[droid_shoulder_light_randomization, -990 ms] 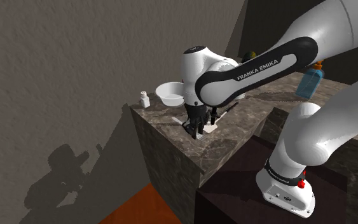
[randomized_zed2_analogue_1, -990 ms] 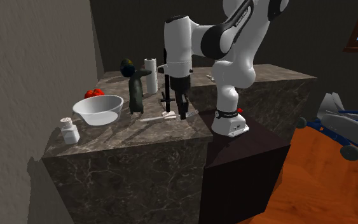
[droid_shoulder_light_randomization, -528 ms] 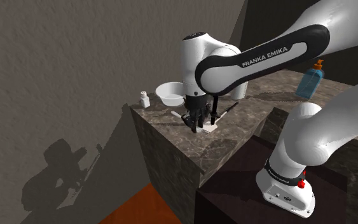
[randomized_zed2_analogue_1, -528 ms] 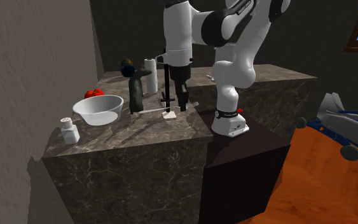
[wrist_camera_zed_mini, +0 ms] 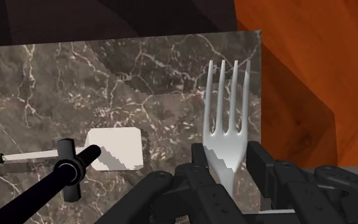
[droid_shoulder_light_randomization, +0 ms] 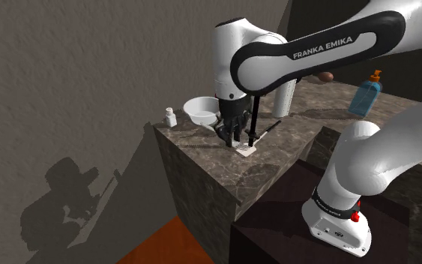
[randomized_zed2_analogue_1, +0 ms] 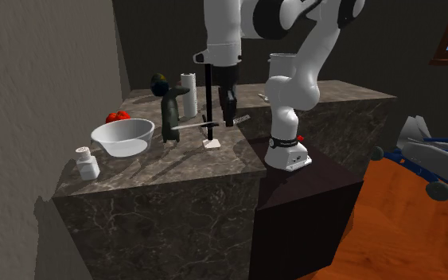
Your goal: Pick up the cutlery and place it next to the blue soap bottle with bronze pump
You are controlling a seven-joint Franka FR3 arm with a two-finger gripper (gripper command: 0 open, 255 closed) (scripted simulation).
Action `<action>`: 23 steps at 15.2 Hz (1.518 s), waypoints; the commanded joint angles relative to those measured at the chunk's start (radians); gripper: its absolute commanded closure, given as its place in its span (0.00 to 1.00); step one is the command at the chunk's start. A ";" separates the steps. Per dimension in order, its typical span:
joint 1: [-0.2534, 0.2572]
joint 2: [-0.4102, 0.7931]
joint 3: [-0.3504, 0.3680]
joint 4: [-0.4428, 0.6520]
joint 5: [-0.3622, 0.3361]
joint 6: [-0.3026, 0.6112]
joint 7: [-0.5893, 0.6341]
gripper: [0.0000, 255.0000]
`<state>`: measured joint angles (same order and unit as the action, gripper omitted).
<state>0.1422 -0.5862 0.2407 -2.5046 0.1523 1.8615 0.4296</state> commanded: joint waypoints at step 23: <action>-0.013 0.004 -0.032 0.326 -0.027 -0.323 0.010 1.00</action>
<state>0.1301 -0.5838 0.2098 -2.1927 0.1260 1.5516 0.4392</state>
